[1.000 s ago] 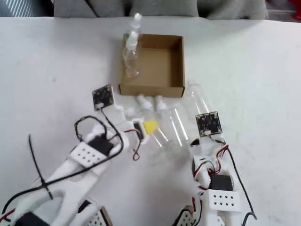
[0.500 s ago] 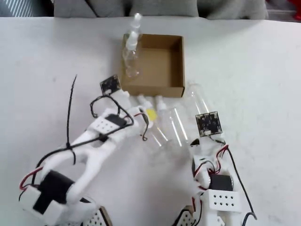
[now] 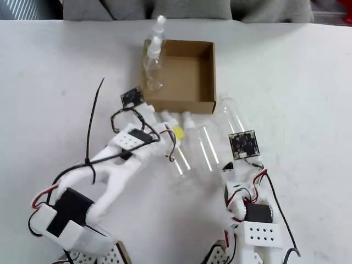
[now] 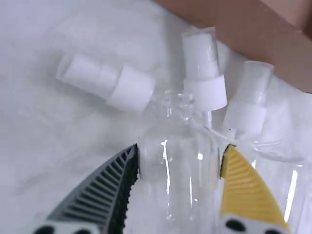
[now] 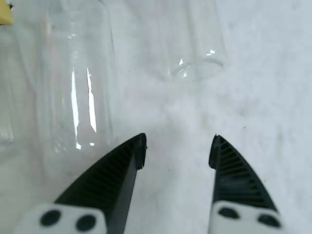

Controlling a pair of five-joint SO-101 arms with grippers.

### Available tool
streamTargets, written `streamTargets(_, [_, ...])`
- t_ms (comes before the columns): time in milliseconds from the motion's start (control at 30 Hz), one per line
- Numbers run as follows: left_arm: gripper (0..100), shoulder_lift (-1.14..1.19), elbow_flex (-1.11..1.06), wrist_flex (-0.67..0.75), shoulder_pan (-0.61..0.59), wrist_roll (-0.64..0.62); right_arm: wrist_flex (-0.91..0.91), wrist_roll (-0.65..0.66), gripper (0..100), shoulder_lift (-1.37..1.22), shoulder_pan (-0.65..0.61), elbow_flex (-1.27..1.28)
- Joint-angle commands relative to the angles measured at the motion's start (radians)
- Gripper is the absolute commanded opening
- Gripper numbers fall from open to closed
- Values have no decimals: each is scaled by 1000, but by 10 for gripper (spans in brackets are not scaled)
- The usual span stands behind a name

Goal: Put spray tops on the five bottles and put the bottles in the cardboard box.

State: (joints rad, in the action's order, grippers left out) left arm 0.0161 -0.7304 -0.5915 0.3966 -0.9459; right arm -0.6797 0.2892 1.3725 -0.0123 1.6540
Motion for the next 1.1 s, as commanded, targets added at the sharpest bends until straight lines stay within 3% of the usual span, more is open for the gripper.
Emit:
streamTargets(0, [266, -2, 31, -32, 27, -6, 19, 8, 187, 10, -7, -8])
streamTargets(167, [120, -90, 23, -97, 27, 5, 19, 8, 187, 10, -7, -8])
streamTargets(267, [50, -171, 21, -164, 19, 83, 19, 8, 187, 10, -5, -8])
streamTargets(400, [74, -255, 21, -311, -53, 219, 19, 8, 187, 10, -2, -8])
streamTargets(500, [81, -274, 21, -420, -179, 402, 19, 8, 187, 10, -1, -8])
streamTargets(600, [80, -262, 9, -471, -280, 589, 19, 8, 187, 10, -1, -8])
streamTargets(700, [80, -205, -28, -471, -302, 712, 19, 8, 187, 10, -1, -8])
streamTargets(867, [98, -59, 2, -427, -308, 750, 19, 8, 187, 10, -2, -8])
streamTargets(1067, [315, 22, 98, -502, -363, 677, 19, 8, 187, 10, -1, -8])
